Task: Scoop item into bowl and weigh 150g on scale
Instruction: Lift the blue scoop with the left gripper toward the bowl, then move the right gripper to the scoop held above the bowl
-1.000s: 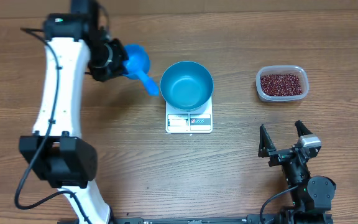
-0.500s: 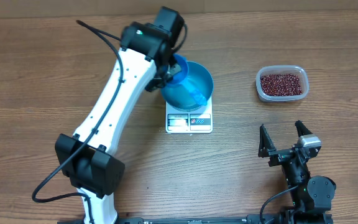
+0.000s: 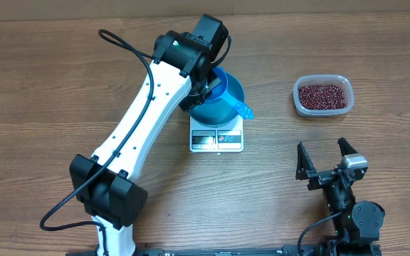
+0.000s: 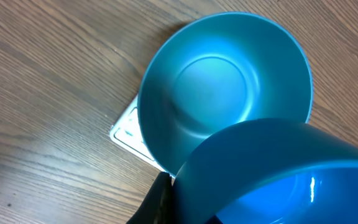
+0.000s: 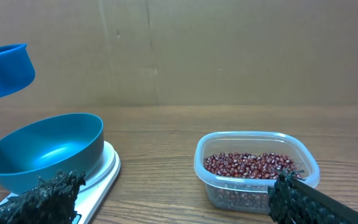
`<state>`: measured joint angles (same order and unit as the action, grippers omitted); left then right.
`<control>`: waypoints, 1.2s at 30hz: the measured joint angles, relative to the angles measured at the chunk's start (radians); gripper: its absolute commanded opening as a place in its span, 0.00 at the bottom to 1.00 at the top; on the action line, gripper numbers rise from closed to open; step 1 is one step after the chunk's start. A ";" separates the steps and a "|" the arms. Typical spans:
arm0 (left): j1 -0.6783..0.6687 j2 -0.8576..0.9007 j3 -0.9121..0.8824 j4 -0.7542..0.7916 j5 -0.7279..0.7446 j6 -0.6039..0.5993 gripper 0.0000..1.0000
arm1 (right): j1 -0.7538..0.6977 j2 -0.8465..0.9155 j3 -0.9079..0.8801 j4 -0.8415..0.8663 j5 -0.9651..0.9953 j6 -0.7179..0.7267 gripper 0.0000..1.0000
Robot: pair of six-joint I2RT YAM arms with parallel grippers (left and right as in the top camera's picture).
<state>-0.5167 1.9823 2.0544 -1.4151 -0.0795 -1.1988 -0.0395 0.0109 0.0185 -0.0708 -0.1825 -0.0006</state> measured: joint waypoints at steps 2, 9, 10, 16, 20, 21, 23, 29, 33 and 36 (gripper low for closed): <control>0.000 0.000 0.000 0.000 0.014 -0.008 0.04 | 0.000 0.000 0.000 0.000 0.000 0.000 1.00; 0.000 0.000 0.000 -0.003 0.046 -0.024 0.04 | 0.000 0.000 0.000 0.000 0.000 0.000 1.00; 0.000 0.000 0.000 -0.005 0.047 -0.026 0.04 | 0.000 0.000 0.000 0.000 0.001 0.000 1.00; 0.000 0.000 0.000 -0.026 0.050 -0.031 0.04 | 0.000 0.000 0.000 0.064 0.003 0.116 1.00; 0.000 0.000 0.000 -0.024 0.050 -0.069 0.04 | 0.000 0.000 0.007 -0.002 0.003 0.277 1.00; 0.000 0.000 0.000 -0.024 0.050 -0.079 0.04 | 0.000 0.000 0.013 -0.016 0.003 0.308 1.00; 0.000 0.000 0.000 -0.024 0.050 -0.089 0.04 | 0.000 0.000 0.044 -0.049 0.003 0.358 1.00; 0.000 0.000 0.000 -0.028 0.050 -0.108 0.04 | 0.000 0.076 0.299 -0.245 0.015 0.428 1.00; 0.000 0.000 0.000 -0.028 0.050 -0.110 0.04 | 0.000 0.223 0.435 -0.328 0.016 0.439 1.00; 0.000 0.000 0.000 -0.028 0.050 -0.111 0.04 | 0.000 0.390 0.560 -0.423 0.000 0.445 1.00</control>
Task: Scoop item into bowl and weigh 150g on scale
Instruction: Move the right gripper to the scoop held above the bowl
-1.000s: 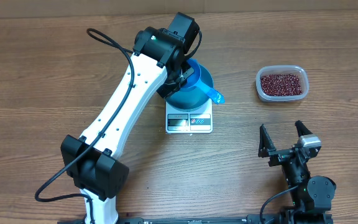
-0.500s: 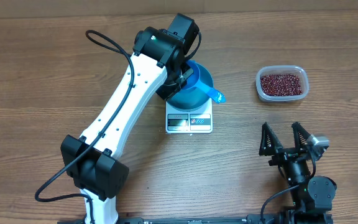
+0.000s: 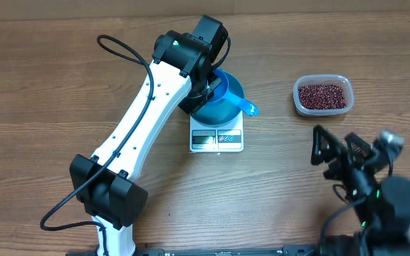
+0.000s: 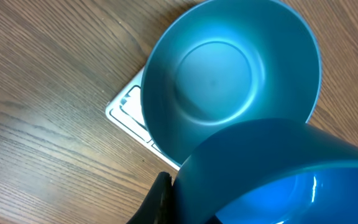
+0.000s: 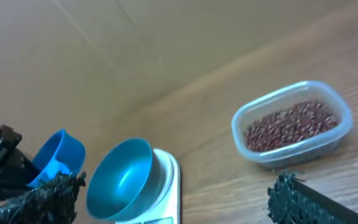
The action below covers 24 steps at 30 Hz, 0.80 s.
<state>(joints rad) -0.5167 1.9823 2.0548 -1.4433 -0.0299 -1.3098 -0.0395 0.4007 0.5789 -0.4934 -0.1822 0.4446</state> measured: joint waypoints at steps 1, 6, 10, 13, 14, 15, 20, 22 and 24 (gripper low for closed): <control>0.000 0.000 0.000 -0.001 0.000 0.000 0.04 | 0.000 0.072 0.048 -0.009 -0.021 0.000 1.00; 0.000 0.000 0.000 0.000 0.000 0.000 0.04 | 0.000 0.366 0.201 0.062 -0.263 0.000 1.00; 0.000 0.000 0.000 0.000 0.001 -0.001 0.04 | 0.000 0.525 0.217 0.255 -0.503 0.024 1.00; 0.000 0.000 0.000 -0.001 0.000 -0.016 0.04 | 0.000 0.625 0.220 0.390 -0.653 0.129 1.00; 0.000 0.000 0.000 0.000 0.000 -0.022 0.04 | 0.000 0.654 0.221 0.425 -0.682 0.191 1.00; 0.000 0.000 0.001 -0.001 0.000 -0.027 0.04 | 0.000 0.676 0.221 0.451 -0.702 0.245 1.00; 0.000 0.000 0.001 0.000 0.000 -0.053 0.04 | 0.000 0.781 0.221 0.515 -0.758 0.493 1.00; 0.000 0.000 0.001 0.000 0.000 -0.054 0.04 | 0.000 0.806 0.221 0.507 -0.764 0.542 1.00; 0.000 0.000 0.001 0.000 0.000 -0.056 0.04 | 0.002 0.817 0.221 0.501 -0.765 0.569 1.00</control>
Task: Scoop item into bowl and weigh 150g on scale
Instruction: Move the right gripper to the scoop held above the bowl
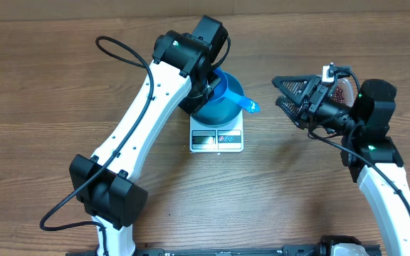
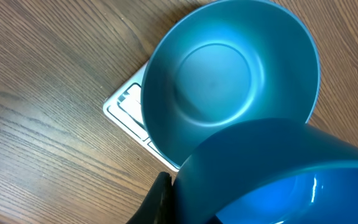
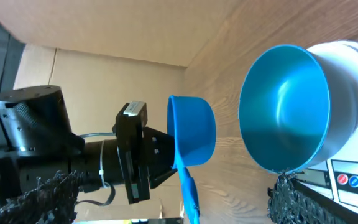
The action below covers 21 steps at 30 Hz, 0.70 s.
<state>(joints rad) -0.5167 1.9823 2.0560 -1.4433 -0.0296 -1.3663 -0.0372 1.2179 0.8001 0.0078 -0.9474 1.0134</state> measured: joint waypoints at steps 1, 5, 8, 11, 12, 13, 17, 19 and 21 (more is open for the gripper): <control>0.000 0.000 0.000 0.000 0.000 -0.001 0.04 | 0.005 0.001 0.000 0.000 0.000 0.008 1.00; 0.000 0.000 0.000 0.000 0.000 -0.003 0.04 | 0.048 0.001 0.000 0.000 0.005 0.025 1.00; 0.000 0.000 0.000 0.012 0.000 -0.004 0.04 | 0.103 0.001 0.000 -0.001 0.034 0.030 1.00; 0.000 0.000 0.000 0.015 0.000 -0.004 0.04 | 0.163 0.001 0.000 0.000 0.081 0.032 1.00; 0.000 0.000 0.000 0.016 0.000 -0.004 0.04 | 0.178 0.001 0.000 -0.001 0.097 0.033 1.00; 0.000 0.000 0.000 0.016 0.000 -0.005 0.04 | 0.196 0.001 0.000 0.000 0.115 0.033 1.00; 0.000 0.000 0.000 0.030 0.032 -0.016 0.04 | 0.251 0.001 0.000 0.000 0.193 0.034 0.95; 0.000 0.000 0.000 0.035 0.055 -0.023 0.04 | 0.269 0.001 0.000 -0.001 0.226 0.035 0.91; 0.000 0.000 0.000 0.037 0.074 -0.038 0.04 | 0.285 0.001 0.000 0.000 0.258 0.037 0.90</control>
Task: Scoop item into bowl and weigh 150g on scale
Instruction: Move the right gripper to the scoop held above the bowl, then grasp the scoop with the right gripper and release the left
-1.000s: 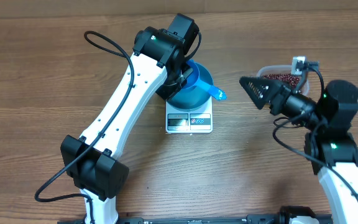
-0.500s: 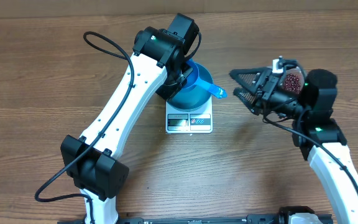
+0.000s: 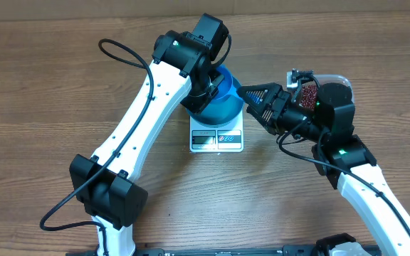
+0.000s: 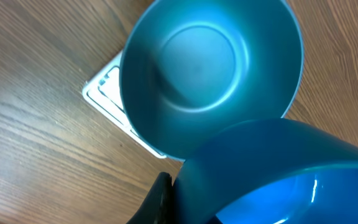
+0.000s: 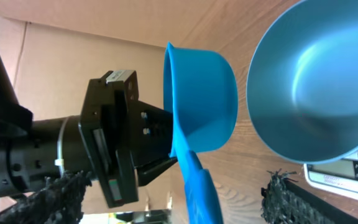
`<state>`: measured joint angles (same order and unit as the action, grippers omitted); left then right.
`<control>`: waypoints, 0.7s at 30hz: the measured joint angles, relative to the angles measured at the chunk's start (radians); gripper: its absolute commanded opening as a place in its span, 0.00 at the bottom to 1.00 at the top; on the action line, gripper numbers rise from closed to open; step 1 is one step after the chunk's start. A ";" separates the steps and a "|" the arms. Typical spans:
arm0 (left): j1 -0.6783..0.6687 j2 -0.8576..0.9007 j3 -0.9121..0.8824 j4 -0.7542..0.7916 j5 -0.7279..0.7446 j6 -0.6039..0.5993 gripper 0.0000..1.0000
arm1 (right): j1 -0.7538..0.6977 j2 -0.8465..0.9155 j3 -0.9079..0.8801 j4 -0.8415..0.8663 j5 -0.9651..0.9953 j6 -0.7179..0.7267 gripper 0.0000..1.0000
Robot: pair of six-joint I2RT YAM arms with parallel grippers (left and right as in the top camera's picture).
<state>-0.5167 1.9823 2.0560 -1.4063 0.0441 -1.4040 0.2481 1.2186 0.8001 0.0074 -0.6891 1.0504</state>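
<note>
A blue bowl [image 3: 223,108] sits empty on the white scale [image 3: 217,139]; its bare inside shows in the left wrist view [image 4: 207,65]. My left gripper [image 3: 209,80] is shut on the cup of a blue scoop [image 5: 201,99], held just above the bowl's far rim. The scoop's handle [image 5: 202,186] sticks out between the spread fingers of my right gripper [image 5: 179,200], which is open and not touching it. In the overhead view the right gripper [image 3: 253,104] is at the bowl's right side. The tub of red beans [image 3: 309,97] is mostly hidden behind my right arm.
A cardboard wall runs along the table's far edge [image 3: 297,7]. My left arm [image 3: 148,107] slants from the front left up to the scale. Bare wood [image 3: 41,85] lies left of it.
My right gripper has moved left from beside the bean tub to the bowl, and its open fingers now straddle the scoop's handle. The left gripper with the scoop has shifted slightly.
The left gripper held the scoop over the empty bowl throughout. The right gripper was first open low at the front right, then raised, then by the bean tub turned toward the scale, and now open around the scoop's handle.
</note>
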 measured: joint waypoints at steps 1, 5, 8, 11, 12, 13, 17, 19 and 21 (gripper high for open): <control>0.000 0.000 0.000 0.000 0.009 -0.011 0.04 | 0.005 0.000 0.000 0.000 0.015 -0.002 0.88; 0.000 0.000 0.000 0.000 0.024 -0.038 0.04 | 0.010 0.000 0.000 0.000 0.055 -0.002 0.82; 0.000 0.000 0.000 0.000 0.028 -0.046 0.04 | 0.010 0.000 0.000 0.000 0.085 0.002 0.82; 0.000 0.000 0.000 0.000 0.029 -0.064 0.04 | 0.010 0.000 0.000 0.002 0.113 0.012 0.82; 0.000 0.000 0.000 0.000 0.031 -0.068 0.04 | 0.010 0.000 0.000 0.004 0.117 0.015 0.82; 0.000 0.000 0.000 0.000 0.031 -0.074 0.04 | 0.010 0.000 0.000 0.009 0.123 0.018 0.82; 0.000 0.000 0.000 0.000 0.035 -0.094 0.05 | 0.010 0.000 0.000 0.016 0.139 0.022 0.82; 0.000 0.000 0.000 0.000 0.043 -0.102 0.05 | 0.010 0.000 0.000 0.020 0.143 0.023 0.81; 0.000 0.000 0.000 0.000 0.060 -0.113 0.05 | 0.010 0.000 0.000 0.023 0.145 0.023 0.79</control>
<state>-0.5167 1.9823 2.0560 -1.4063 0.1036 -1.5173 0.2581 1.2186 0.8001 0.0303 -0.5438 1.0733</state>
